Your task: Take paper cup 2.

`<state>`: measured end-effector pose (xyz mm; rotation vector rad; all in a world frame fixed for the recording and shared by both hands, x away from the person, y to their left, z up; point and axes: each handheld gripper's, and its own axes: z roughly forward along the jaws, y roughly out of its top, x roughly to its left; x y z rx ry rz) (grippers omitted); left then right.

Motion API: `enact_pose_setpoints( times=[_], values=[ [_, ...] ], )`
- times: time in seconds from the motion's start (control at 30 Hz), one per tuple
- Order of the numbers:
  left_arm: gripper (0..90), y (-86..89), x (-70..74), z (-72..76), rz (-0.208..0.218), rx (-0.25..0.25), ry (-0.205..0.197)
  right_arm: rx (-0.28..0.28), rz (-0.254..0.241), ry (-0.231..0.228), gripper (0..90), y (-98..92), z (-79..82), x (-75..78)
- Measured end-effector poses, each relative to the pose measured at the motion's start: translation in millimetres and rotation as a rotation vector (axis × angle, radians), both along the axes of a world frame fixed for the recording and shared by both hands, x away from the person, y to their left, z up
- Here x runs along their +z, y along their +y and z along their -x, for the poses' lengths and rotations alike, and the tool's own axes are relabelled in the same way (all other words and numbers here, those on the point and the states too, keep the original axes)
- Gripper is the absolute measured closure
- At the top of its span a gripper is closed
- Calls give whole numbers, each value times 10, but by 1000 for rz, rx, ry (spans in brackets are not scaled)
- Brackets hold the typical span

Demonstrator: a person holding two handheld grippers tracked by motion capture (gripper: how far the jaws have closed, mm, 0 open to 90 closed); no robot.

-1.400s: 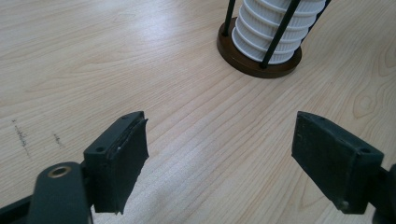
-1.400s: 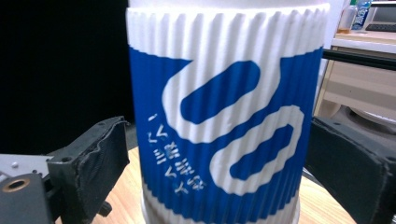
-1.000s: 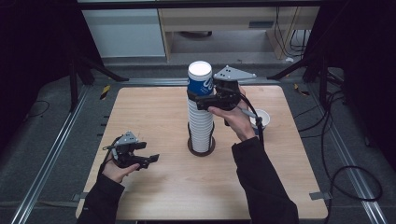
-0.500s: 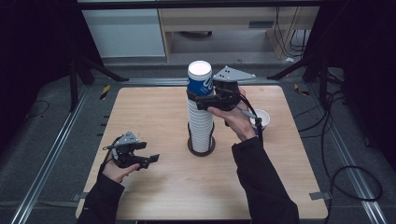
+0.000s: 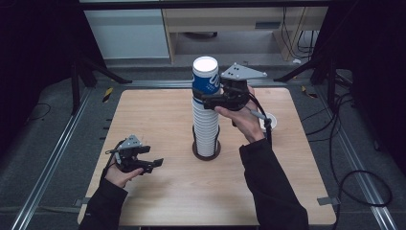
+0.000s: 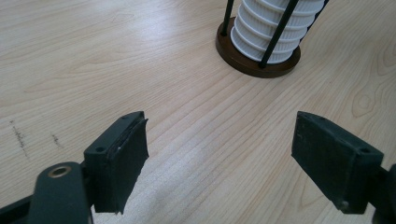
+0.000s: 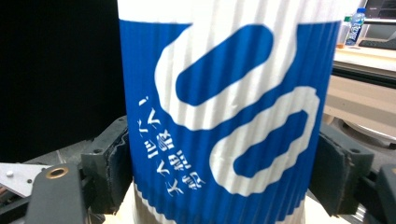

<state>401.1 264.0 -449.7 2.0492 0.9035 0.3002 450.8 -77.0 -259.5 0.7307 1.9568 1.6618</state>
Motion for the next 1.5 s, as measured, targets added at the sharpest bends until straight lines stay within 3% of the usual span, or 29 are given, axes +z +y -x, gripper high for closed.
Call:
enact_pose_setpoints(
  times=[1.2, 1.5],
  values=[
    [180, -4, -11, -1, 0, 0, 4, -8, -34, -95, 206, -51, 123, 506],
    [197, 7, -12, -4, -15, 14, -10, -27, -32, -120, 206, -176, 214, 606]
  ],
)
